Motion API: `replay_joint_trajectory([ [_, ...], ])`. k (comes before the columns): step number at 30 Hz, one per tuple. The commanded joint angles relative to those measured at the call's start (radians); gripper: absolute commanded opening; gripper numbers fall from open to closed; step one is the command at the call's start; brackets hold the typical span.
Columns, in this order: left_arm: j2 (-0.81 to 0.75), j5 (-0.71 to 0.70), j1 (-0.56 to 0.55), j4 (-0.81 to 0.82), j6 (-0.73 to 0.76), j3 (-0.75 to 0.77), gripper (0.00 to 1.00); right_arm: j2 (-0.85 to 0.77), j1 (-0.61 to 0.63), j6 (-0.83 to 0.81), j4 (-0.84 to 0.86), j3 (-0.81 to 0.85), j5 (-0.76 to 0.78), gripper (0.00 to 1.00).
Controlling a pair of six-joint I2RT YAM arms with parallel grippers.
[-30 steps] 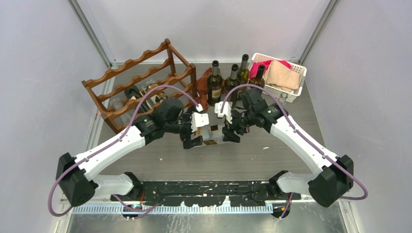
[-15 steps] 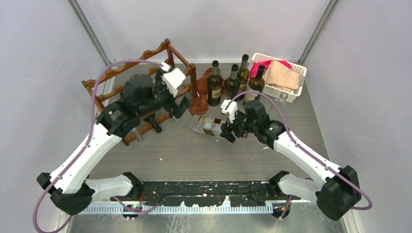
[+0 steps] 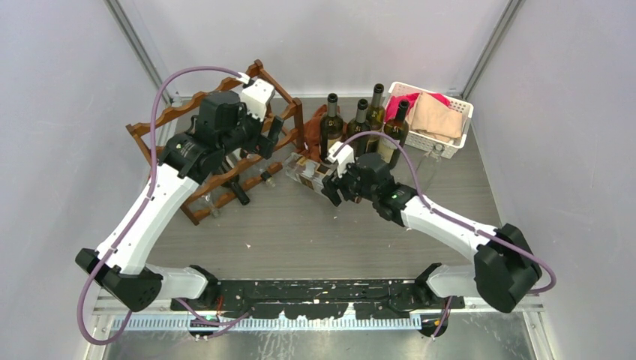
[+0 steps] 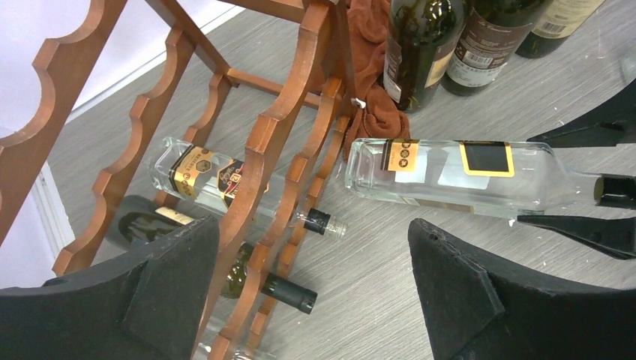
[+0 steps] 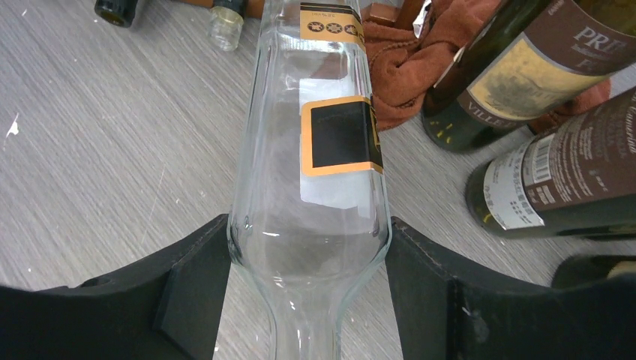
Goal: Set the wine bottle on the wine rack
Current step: Pick up the wine bottle from the center of the board, then place the wine bottle in the wine rack.
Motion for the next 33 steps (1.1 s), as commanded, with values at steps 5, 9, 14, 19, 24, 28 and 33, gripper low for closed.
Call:
replay_joint_trajectory([
  [5, 0.0, -0.015, 0.03, -0.003, 0.001, 0.04, 0.94, 0.061, 0.025, 0.075, 0.396, 0.063, 0.078, 0.01],
  [9, 0.005, 0.0, 0.044, -0.001, 0.003, 0.041, 0.95, 0.093, 0.028, 0.099, 0.444, 0.073, 0.097, 0.01],
  [14, 0.011, 0.005, 0.058, -0.006, 0.01, 0.041, 0.94, 0.121, 0.041, 0.116, 0.484, 0.086, 0.113, 0.01],
  [19, 0.014, 0.023, 0.076, -0.015, 0.02, 0.038, 0.93, 0.141, 0.052, 0.128, 0.511, 0.093, 0.131, 0.01],
  [24, 0.016, 0.043, 0.084, -0.016, 0.018, 0.044, 0.92, 0.169, 0.069, 0.141, 0.551, 0.106, 0.148, 0.01],
  [28, 0.016, 0.048, 0.088, -0.016, 0.015, 0.043, 0.92, 0.202, 0.08, 0.146, 0.583, 0.121, 0.19, 0.01],
  [33, 0.015, 0.049, 0.091, -0.021, 0.015, 0.04, 0.92, 0.249, 0.091, 0.157, 0.631, 0.131, 0.225, 0.01],
])
